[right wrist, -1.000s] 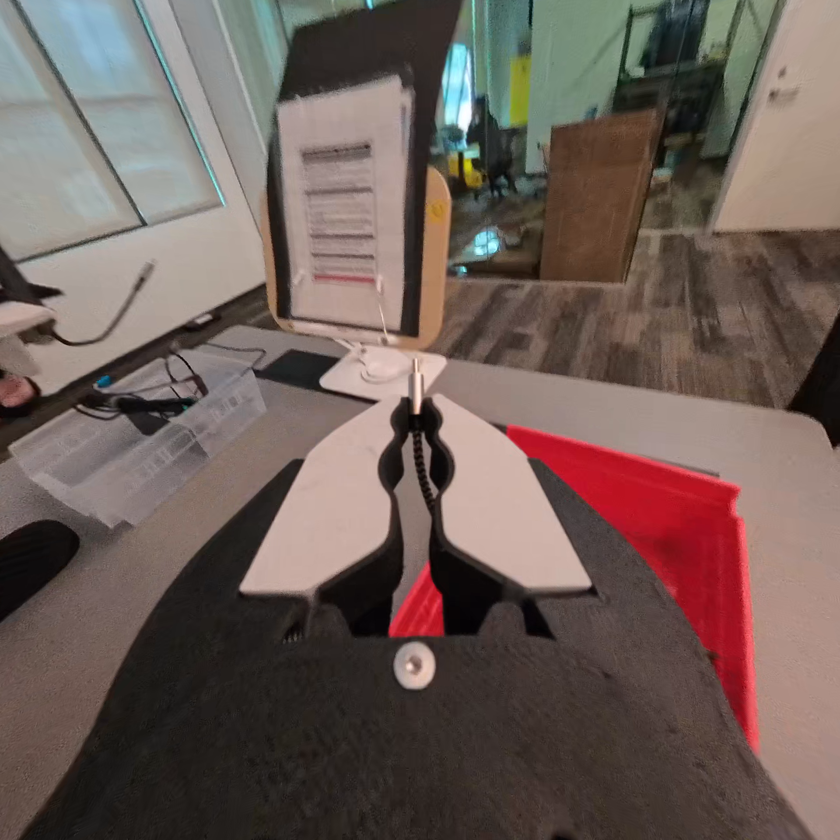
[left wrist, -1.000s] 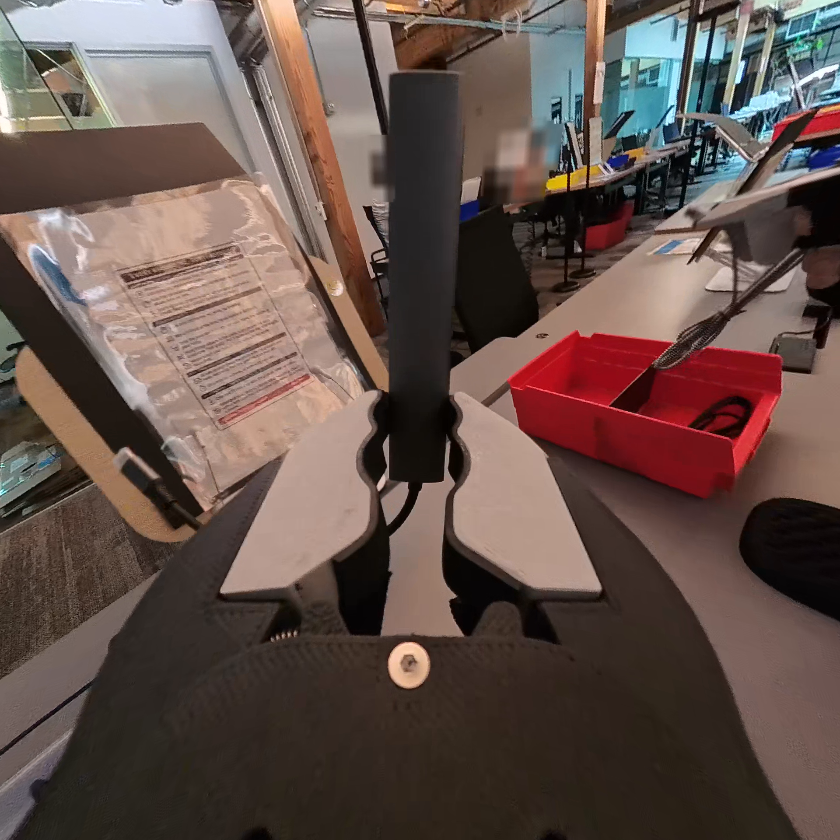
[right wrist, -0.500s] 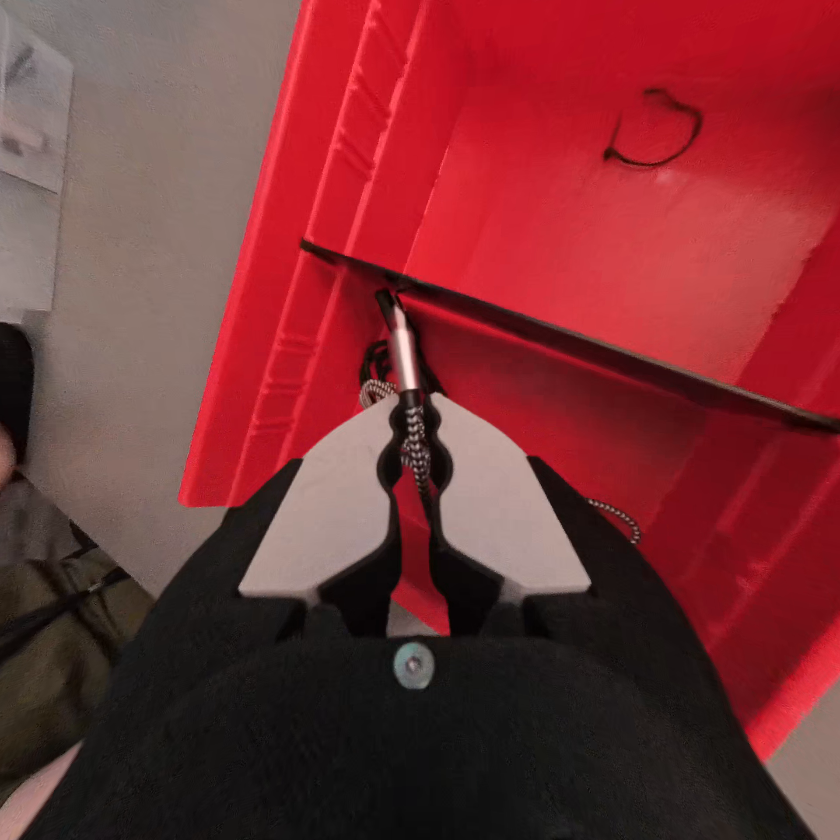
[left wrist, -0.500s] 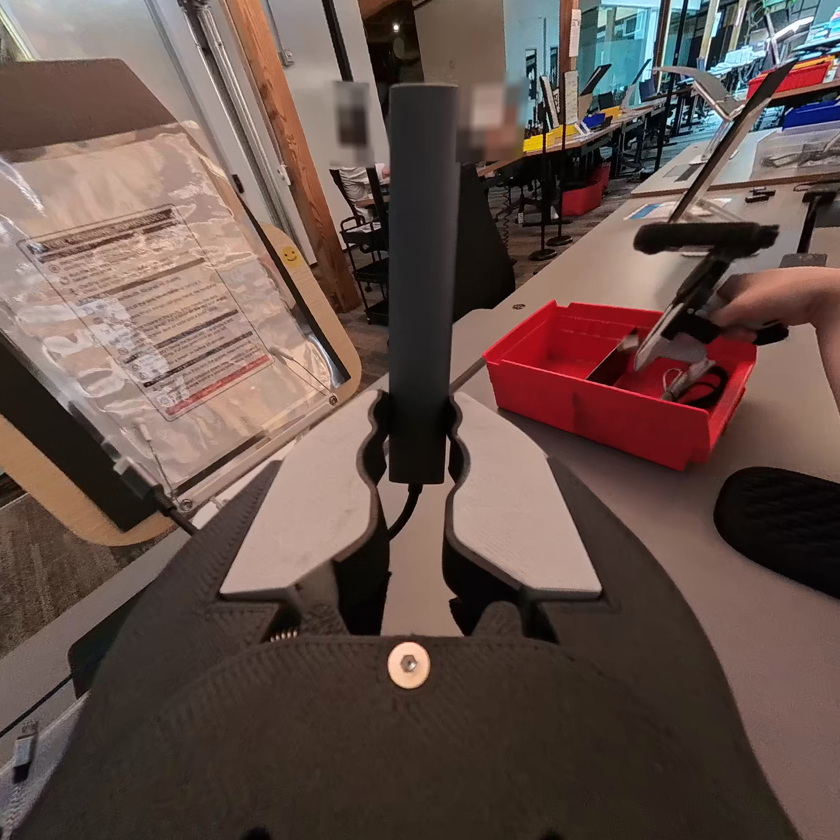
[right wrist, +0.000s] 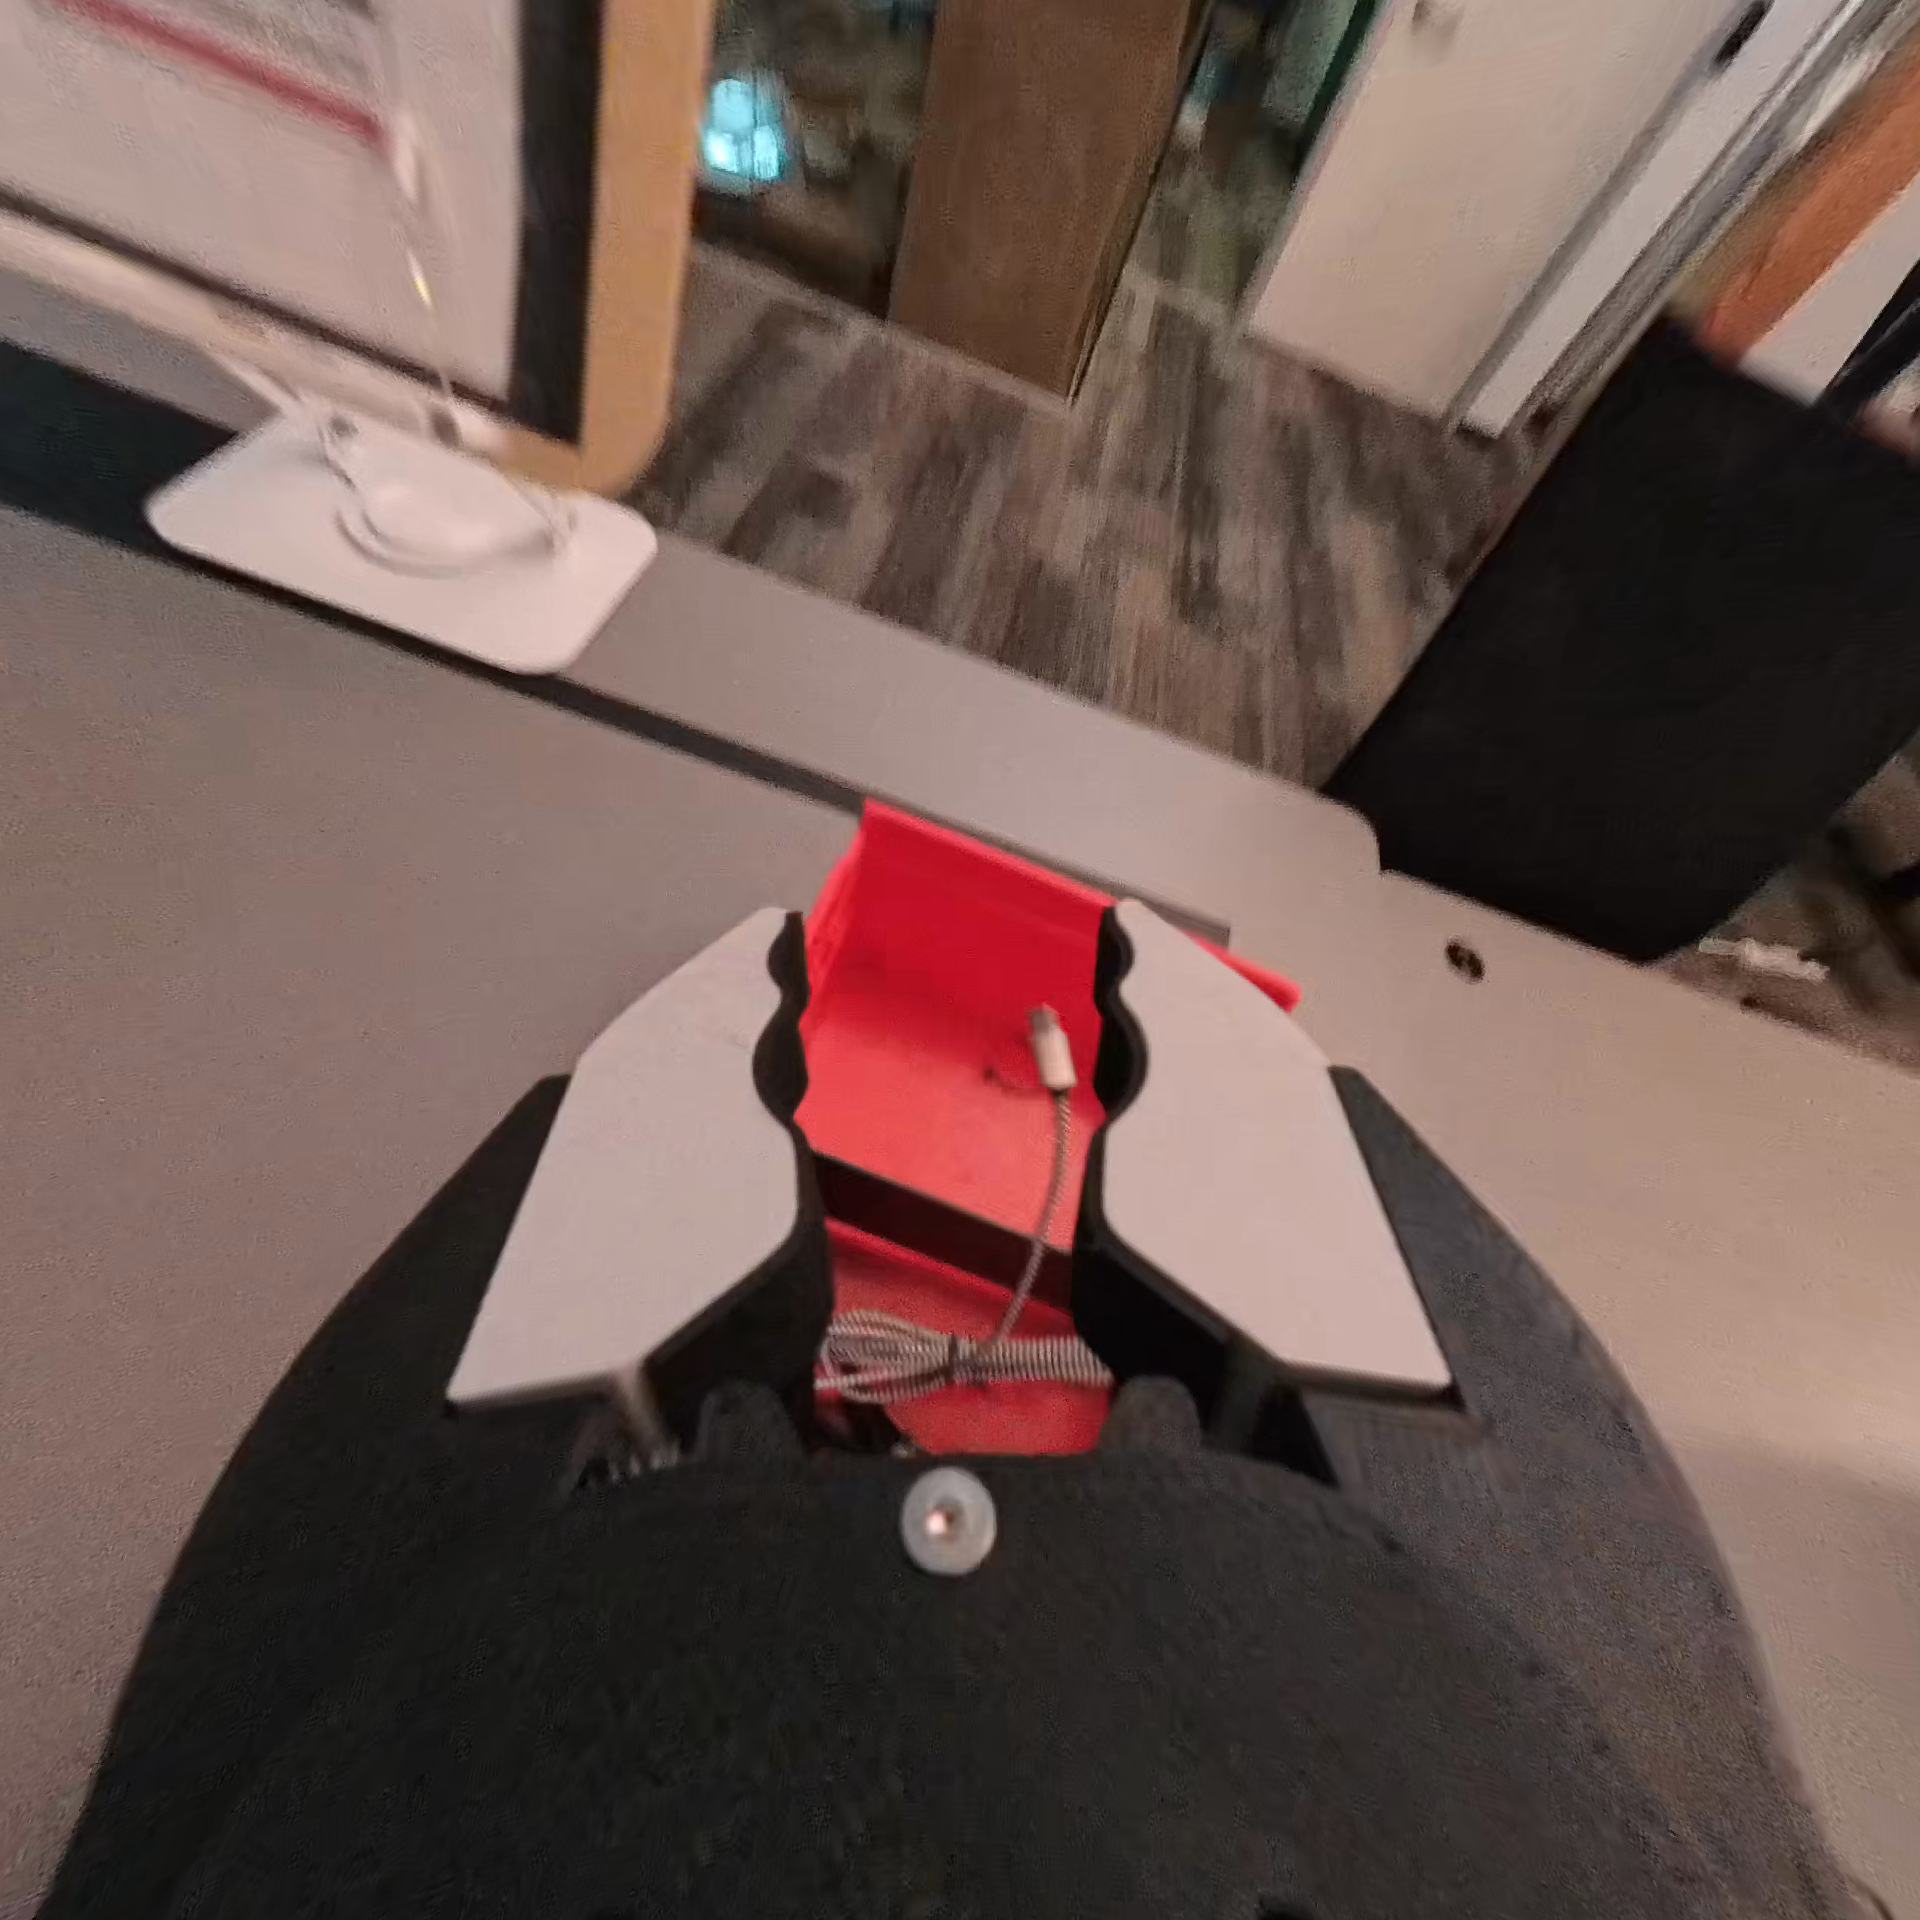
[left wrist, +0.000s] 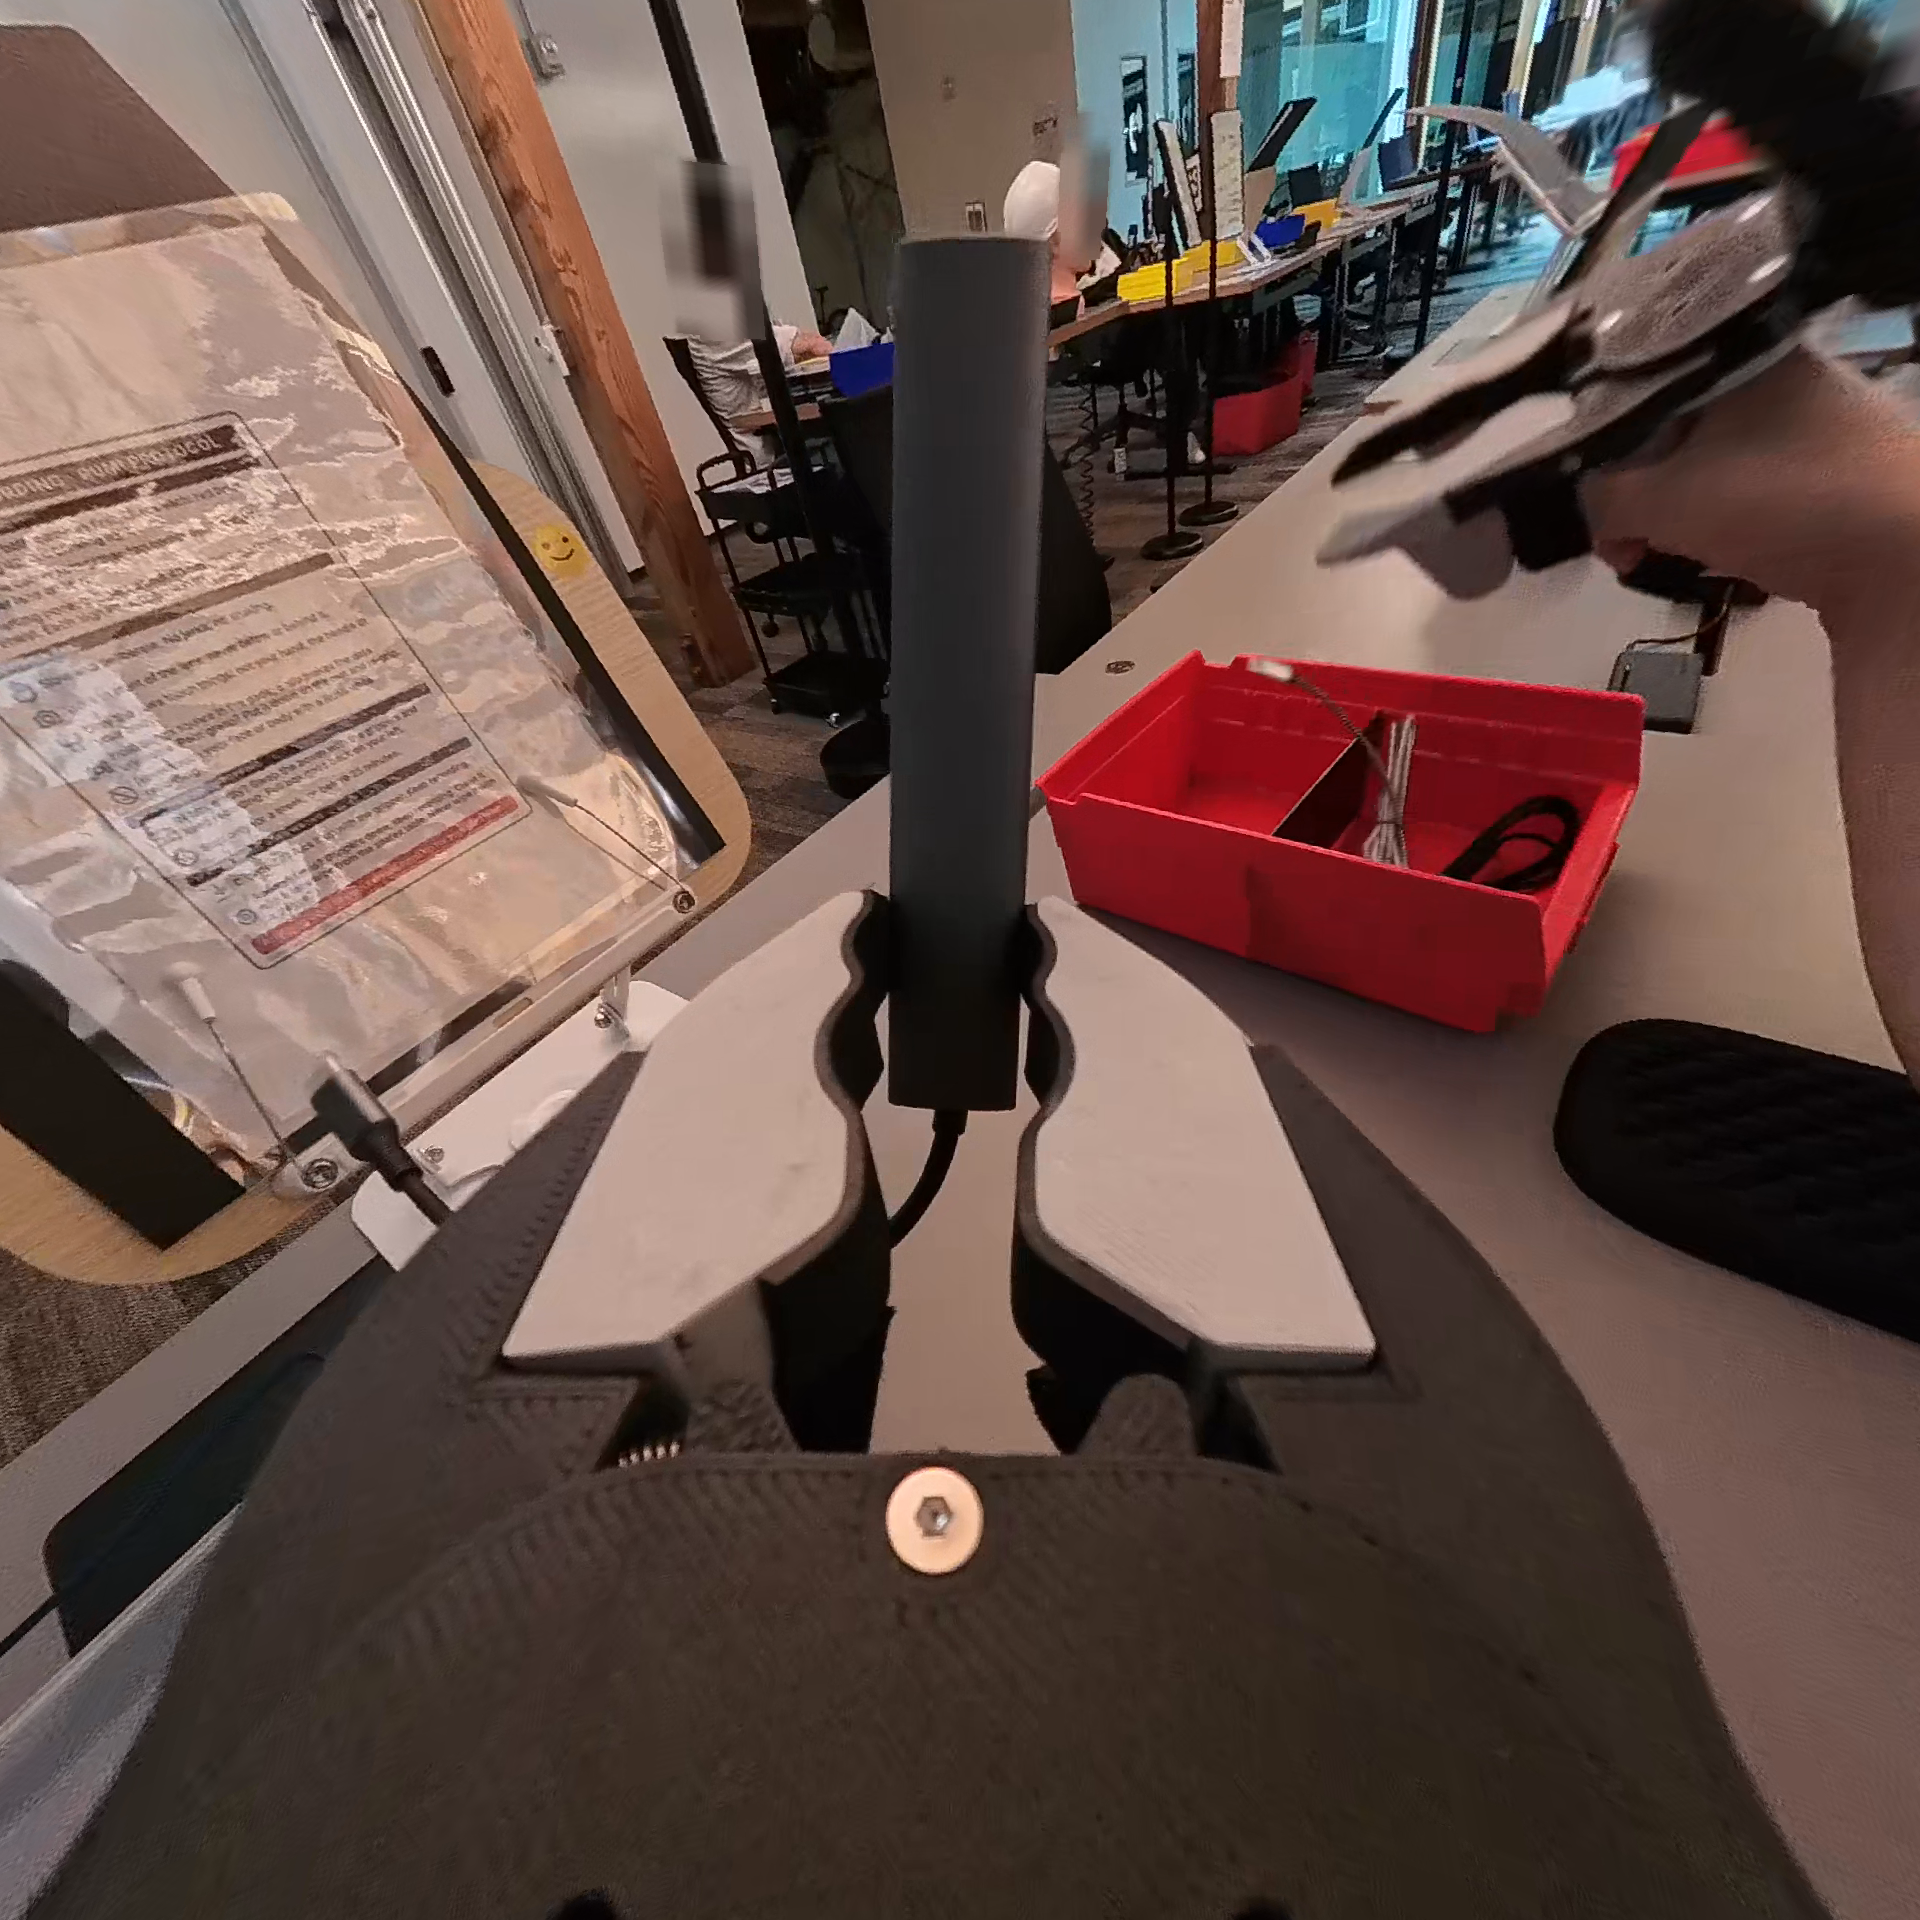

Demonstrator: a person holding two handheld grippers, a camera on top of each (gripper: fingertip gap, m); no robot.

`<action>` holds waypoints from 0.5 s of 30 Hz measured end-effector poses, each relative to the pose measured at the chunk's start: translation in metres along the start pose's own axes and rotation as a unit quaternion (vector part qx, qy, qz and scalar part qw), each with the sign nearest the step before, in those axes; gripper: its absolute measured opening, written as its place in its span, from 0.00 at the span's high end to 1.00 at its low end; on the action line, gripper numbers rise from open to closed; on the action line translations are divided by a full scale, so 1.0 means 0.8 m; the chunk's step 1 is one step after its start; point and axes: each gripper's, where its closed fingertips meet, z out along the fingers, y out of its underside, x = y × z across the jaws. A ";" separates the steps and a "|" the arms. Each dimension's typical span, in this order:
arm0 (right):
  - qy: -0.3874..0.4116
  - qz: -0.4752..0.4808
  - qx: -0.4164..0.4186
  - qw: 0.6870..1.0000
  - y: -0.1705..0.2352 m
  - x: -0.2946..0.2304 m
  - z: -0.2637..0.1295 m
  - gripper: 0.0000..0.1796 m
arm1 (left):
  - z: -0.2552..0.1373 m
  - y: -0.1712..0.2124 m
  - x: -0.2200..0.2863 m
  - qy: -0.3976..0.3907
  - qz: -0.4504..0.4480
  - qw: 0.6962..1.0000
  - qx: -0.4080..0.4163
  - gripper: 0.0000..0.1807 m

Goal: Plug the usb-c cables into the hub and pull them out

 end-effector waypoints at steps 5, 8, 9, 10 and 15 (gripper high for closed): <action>0.002 -0.028 0.089 0.996 -0.057 -0.047 -0.046 0.72 | -0.003 -0.003 0.001 0.003 0.000 1.000 0.003 0.87; -0.072 -0.013 0.100 0.992 -0.061 -0.075 -0.055 0.72 | -0.002 -0.003 0.004 0.010 -0.003 1.000 0.003 0.87; -0.092 -0.010 0.120 0.988 -0.068 -0.082 -0.058 0.73 | -0.001 -0.002 0.007 0.014 -0.004 1.000 0.002 0.87; -0.110 -0.009 0.142 0.984 -0.076 -0.089 -0.060 0.73 | 0.000 -0.002 0.010 0.020 -0.005 1.000 0.002 0.87; -0.101 0.009 0.078 0.992 -0.046 -0.072 -0.038 0.78 | 0.004 -0.002 0.021 0.032 0.001 0.999 0.001 0.87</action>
